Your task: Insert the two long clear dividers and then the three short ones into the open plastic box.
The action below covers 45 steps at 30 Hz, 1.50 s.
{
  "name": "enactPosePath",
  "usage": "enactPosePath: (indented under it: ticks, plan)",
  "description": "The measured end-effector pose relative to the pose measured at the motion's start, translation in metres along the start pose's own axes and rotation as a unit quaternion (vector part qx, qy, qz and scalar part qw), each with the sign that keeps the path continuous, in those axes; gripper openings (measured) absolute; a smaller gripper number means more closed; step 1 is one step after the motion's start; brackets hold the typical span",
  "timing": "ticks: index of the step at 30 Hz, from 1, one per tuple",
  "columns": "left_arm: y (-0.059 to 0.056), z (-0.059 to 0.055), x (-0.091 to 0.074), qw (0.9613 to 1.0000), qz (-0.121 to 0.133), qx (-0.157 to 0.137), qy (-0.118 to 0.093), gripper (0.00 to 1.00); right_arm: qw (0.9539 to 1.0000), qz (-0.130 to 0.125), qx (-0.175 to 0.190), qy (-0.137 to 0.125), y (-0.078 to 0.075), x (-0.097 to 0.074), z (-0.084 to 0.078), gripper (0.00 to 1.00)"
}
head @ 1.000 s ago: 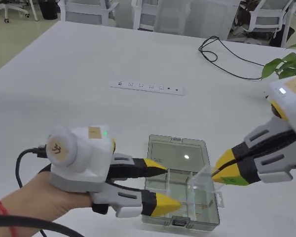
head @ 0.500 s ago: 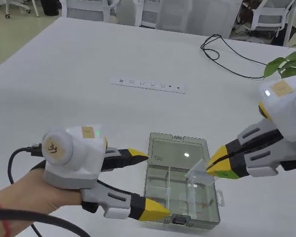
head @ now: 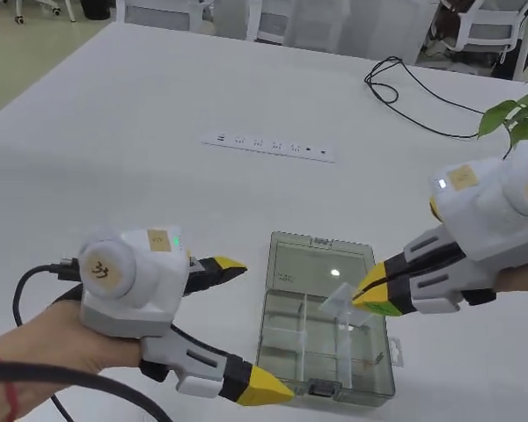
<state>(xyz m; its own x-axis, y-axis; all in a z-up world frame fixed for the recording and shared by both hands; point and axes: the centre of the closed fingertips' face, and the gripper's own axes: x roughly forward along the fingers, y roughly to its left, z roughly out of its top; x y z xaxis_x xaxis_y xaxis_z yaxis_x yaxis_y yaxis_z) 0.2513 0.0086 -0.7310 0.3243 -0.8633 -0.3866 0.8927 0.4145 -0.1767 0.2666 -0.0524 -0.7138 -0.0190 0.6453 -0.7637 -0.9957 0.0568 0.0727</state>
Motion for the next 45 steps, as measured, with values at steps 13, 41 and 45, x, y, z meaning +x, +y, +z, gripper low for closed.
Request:
enactPosePath:
  ticks: [13,41,45]
  plan:
    - [0.003,-0.003,-0.002,1.0,0.006,-0.006,-0.001,1.0,1.0,-0.004,0.008,0.001,-0.012,0.025,-0.026,0.03]
    - [0.0,-0.002,-0.002,0.9998,0.009,-0.016,-0.008,1.0,0.9992,-0.008,-0.036,0.017,-0.011,0.041,-0.034,0.03]
    - [0.0,-0.003,-0.002,0.9998,0.008,-0.018,-0.009,1.0,0.9985,-0.006,-0.05,0.022,-0.01,0.044,-0.034,0.03]
